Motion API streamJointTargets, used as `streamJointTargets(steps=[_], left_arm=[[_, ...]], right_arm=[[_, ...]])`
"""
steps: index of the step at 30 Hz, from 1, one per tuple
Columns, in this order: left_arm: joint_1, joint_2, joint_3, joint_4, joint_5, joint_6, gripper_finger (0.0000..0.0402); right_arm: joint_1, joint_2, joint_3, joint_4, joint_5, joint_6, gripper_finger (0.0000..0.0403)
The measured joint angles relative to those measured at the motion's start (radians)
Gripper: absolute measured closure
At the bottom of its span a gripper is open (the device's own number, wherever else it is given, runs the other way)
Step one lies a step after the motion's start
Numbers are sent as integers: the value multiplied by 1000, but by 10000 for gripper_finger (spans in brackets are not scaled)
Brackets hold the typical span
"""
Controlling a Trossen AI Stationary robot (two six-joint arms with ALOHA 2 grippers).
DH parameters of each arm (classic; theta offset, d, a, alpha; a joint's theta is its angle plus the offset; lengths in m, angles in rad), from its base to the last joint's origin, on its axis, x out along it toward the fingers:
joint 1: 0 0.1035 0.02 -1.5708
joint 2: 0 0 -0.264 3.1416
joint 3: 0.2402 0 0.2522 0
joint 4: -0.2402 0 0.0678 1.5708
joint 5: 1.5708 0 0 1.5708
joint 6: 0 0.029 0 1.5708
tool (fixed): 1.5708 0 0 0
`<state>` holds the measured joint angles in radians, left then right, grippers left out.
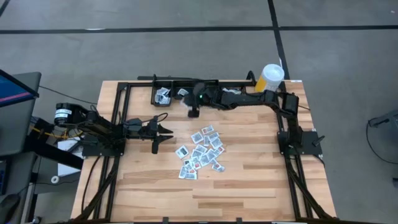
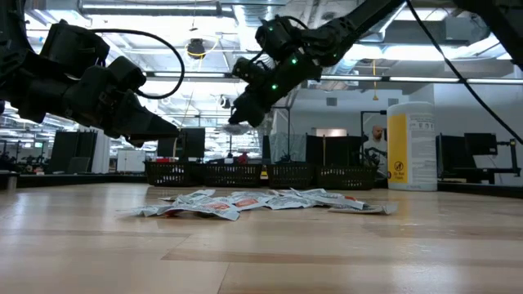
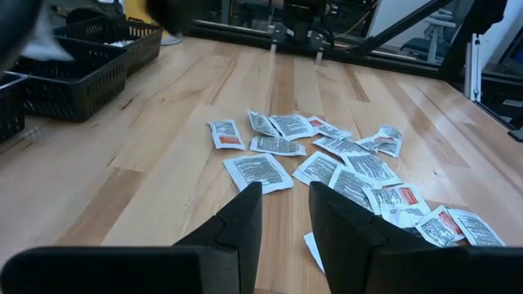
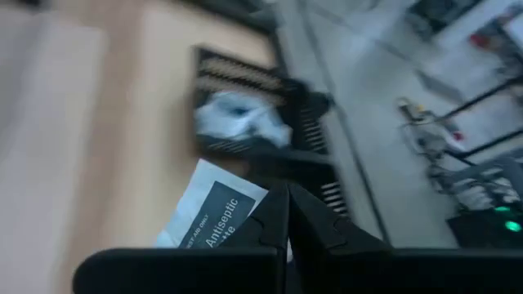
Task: Pick & Place First Aid Supplies
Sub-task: Put the black towelette pack into the middle left black bin
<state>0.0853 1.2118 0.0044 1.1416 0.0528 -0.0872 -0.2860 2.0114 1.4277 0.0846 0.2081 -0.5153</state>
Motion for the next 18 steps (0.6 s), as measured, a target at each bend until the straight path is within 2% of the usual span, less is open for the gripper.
streamJointTargets(steps=[5, 9, 18], left_arm=[[0, 0, 0, 0, 0, 0, 298], [0, 0, 0, 0, 0, 2, 298], [0, 0, 0, 0, 0, 4, 298]], right_arm=[[-62, 1, 0, 105, -4, 44, 402], [-107, 1, 0, 161, -47, 107, 402], [-188, 5, 0, 170, -83, 230, 399]])
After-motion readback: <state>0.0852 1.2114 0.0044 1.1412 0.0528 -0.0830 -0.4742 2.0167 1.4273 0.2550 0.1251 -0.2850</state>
